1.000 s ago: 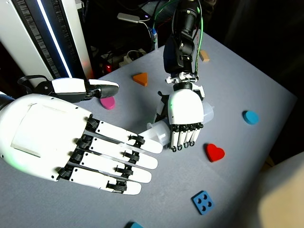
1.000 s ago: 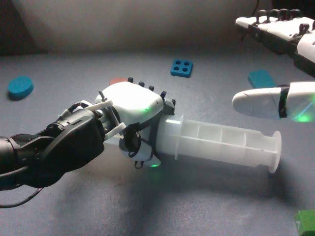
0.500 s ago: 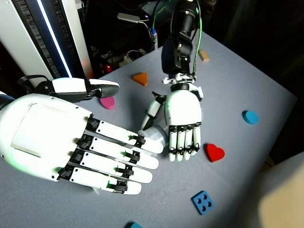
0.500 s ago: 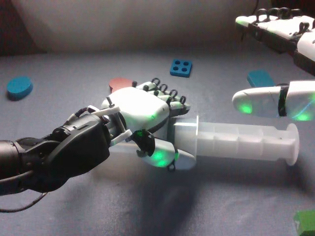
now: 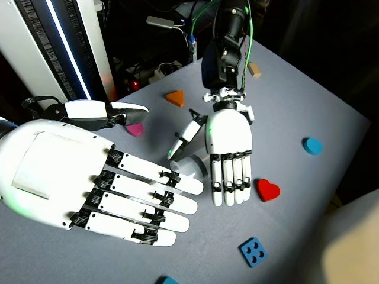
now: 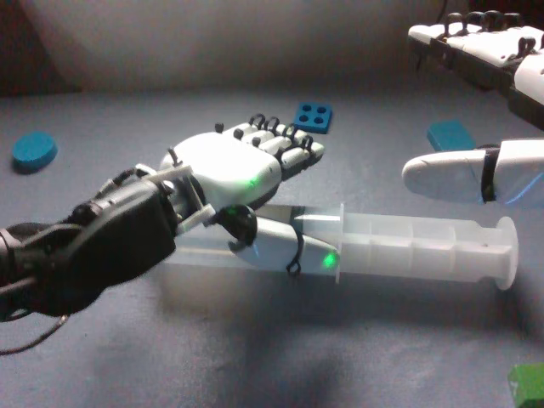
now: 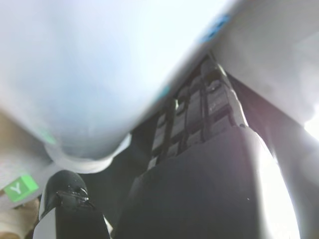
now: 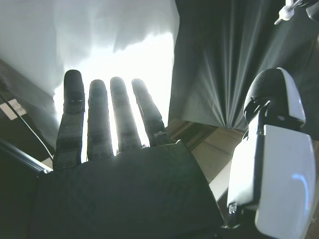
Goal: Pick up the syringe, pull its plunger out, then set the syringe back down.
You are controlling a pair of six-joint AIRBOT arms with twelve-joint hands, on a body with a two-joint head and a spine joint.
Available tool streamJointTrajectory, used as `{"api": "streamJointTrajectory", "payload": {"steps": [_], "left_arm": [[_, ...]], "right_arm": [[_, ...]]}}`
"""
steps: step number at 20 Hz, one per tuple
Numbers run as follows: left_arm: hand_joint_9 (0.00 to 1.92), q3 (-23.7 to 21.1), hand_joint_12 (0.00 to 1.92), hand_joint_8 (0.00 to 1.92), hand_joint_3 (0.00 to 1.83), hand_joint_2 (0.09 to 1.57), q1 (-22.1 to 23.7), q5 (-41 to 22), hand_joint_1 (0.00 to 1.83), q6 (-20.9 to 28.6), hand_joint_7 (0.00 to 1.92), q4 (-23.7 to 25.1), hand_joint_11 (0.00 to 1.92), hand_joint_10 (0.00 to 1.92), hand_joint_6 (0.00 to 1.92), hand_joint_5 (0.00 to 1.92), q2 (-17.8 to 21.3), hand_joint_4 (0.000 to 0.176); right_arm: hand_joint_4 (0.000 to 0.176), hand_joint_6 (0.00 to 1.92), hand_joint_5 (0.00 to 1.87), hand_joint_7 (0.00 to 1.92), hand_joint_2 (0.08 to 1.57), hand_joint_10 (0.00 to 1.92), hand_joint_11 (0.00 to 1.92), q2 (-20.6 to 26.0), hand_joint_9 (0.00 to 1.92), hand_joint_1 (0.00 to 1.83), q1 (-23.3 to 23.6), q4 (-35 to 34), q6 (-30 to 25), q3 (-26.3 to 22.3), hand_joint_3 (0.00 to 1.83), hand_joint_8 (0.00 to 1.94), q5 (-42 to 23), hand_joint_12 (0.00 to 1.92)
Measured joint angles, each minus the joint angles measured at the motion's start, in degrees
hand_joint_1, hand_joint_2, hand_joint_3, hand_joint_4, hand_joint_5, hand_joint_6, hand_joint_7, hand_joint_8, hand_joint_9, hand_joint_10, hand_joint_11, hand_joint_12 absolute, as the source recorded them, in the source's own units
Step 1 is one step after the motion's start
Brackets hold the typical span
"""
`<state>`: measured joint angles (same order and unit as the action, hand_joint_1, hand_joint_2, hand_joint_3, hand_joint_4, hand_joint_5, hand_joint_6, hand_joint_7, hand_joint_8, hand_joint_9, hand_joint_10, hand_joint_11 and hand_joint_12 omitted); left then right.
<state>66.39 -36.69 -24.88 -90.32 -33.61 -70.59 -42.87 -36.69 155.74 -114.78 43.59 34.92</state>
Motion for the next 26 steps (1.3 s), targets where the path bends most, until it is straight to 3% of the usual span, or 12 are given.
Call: {"api": "streamJointTrajectory", "payload": {"steps": [5,8,10,16,17,19,20,21,22,23,24,26], "left_arm": [[0.00,-2.91,0.24,0.00,0.00,0.93,3.13,-0.44,0.18,-7.32,0.00,-6.80,0.00,0.00,0.00,0.03,3.54,0.000],[0.00,-7.17,0.24,0.00,0.00,0.93,5.27,-2.40,0.18,-21.22,0.00,-21.84,0.00,0.00,0.00,0.03,6.40,0.000],[0.00,-12.63,0.28,0.00,0.00,0.93,7.26,-15.43,0.21,-32.11,0.02,-35.76,0.00,0.00,0.01,0.07,8.26,0.000],[0.14,-16.87,0.72,0.00,0.00,0.95,7.56,-27.56,0.17,-33.97,0.10,-41.05,0.00,0.01,0.00,0.13,7.80,0.000],[0.21,-17.40,0.89,0.00,0.00,0.97,7.56,-28.76,0.22,-33.92,0.17,-41.00,0.03,0.01,0.00,0.21,7.43,0.003],[0.70,-17.90,1.10,0.11,0.00,1.03,7.48,-30.12,0.57,-32.52,0.78,-41.00,0.46,0.17,0.06,0.75,6.73,0.000],[0.82,-17.90,1.23,0.33,0.01,1.08,7.28,-30.93,0.71,-31.21,0.96,-40.74,0.65,0.63,0.08,0.99,6.45,0.000],[0.84,-18.49,1.34,0.61,0.00,1.12,7.10,-32.44,0.94,-31.02,1.00,-40.87,0.77,1.05,0.80,0.98,6.43,0.109],[0.83,-18.73,1.50,1.11,0.00,1.16,7.08,-33.00,0.97,-30.75,0.90,-41.62,0.78,1.36,1.11,0.90,6.40,0.129],[0.83,-18.88,1.70,1.58,0.01,1.20,6.99,-33.38,0.95,-30.49,0.85,-42.14,0.78,1.67,1.30,0.81,6.43,0.126],[0.86,-19.15,1.88,1.85,0.00,1.19,6.86,-34.21,0.89,-30.42,0.85,-42.16,0.81,1.87,1.73,0.78,6.43,0.000],[1.03,-19.28,1.92,1.92,0.00,1.17,6.88,-34.53,0.99,-30.18,0.97,-41.68,0.98,1.92,1.91,0.89,6.43,0.000]], "right_arm": [[0.000,0.00,0.02,0.03,0.93,0.00,0.00,0.00,0.04,0.13,0.00,-0.02,0.22,0.00,0.00,0.00,0.11,0.54],[0.000,0.00,0.02,0.04,0.93,0.01,0.00,0.00,0.06,0.14,0.00,0.02,0.33,0.00,0.00,0.00,0.09,0.62],[0.000,0.00,0.02,0.04,0.93,0.00,0.00,0.00,0.06,0.14,0.00,0.04,0.66,0.00,0.00,0.00,0.07,0.61],[0.000,0.01,0.21,0.26,0.96,0.01,0.01,0.00,0.24,0.20,0.00,-0.02,0.79,0.00,0.00,0.01,0.07,0.80],[0.000,0.02,0.33,0.39,0.98,0.02,0.08,0.00,0.34,0.20,0.00,-0.02,0.94,0.00,0.00,0.01,0.07,0.87],[0.000,0.04,0.69,0.81,1.01,0.07,0.49,0.00,0.76,0.33,0.00,0.02,1.09,0.00,0.00,0.03,0.15,0.93],[0.000,0.09,0.88,0.95,1.02,0.17,0.66,0.00,0.92,0.44,0.00,-0.02,1.11,0.00,0.00,0.08,0.28,1.05],[0.000,0.39,0.95,0.97,1.03,0.77,0.80,0.00,0.92,0.52,0.00,-0.02,1.16,0.00,0.01,0.47,0.28,1.26],[0.000,1.08,0.89,0.93,1.09,1.42,0.99,0.00,0.99,0.54,0.00,-0.04,1.33,0.00,0.00,1.25,0.15,1.56],[0.000,1.66,0.82,0.94,1.14,1.82,1.14,0.00,1.07,0.57,0.00,0.00,1.31,0.00,0.01,1.73,0.15,1.85],[0.000,1.87,0.81,0.96,1.17,1.90,1.30,0.00,1.16,0.60,0.00,0.07,1.31,0.00,0.01,1.90,0.24,1.91],[0.000,1.92,0.91,1.10,1.22,1.92,1.60,0.00,1.37,0.63,0.00,0.04,1.31,0.00,0.01,1.94,0.28,1.92]]}}
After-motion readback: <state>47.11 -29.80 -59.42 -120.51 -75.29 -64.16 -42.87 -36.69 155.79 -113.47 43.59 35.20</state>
